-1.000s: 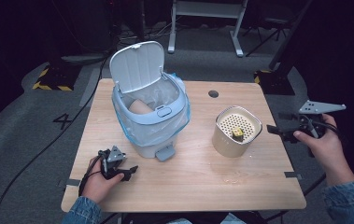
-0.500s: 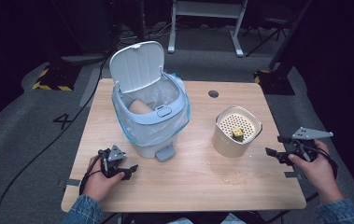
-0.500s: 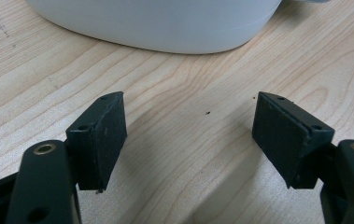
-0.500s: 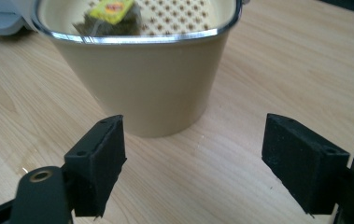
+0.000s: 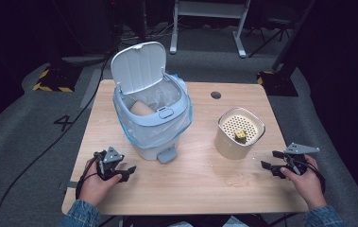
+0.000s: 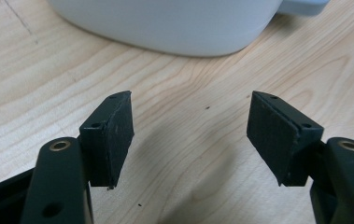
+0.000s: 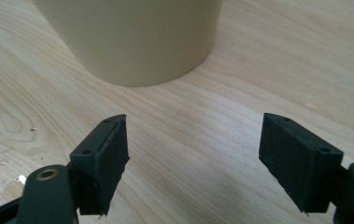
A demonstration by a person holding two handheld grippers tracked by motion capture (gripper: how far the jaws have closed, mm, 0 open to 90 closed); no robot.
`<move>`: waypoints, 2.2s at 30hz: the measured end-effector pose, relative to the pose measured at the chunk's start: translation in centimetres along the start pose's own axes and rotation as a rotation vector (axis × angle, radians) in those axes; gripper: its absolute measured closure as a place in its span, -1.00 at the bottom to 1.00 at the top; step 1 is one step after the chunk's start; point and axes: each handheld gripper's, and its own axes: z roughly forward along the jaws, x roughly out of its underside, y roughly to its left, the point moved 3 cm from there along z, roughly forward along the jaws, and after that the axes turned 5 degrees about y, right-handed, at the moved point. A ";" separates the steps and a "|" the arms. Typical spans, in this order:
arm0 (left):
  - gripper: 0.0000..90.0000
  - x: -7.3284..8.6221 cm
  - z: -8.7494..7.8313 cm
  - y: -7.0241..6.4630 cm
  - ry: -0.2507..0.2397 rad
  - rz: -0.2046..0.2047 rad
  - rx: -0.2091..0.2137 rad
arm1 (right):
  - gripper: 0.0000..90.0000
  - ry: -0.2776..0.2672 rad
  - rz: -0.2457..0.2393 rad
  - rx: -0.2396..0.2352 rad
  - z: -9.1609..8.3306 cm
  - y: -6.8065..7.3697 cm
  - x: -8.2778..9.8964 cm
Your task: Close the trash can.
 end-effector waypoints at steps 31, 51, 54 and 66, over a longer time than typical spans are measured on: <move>-0.24 -7.4 -10.3 1.3 -0.183 0.056 0.134 | -0.57 -0.002 -0.026 0.018 2.3 0.5 1.9; -0.15 -14.3 -14.6 3.9 -0.359 0.022 0.083 | -0.57 -0.002 -0.025 0.018 2.3 0.5 1.9; -0.15 -15.5 -15.2 4.4 -0.378 0.021 0.064 | -0.57 -0.003 -0.026 0.018 2.3 0.5 1.9; -0.14 -19.8 -17.3 6.3 -0.388 0.039 0.003 | -0.57 -0.002 -0.026 0.015 2.3 0.5 1.9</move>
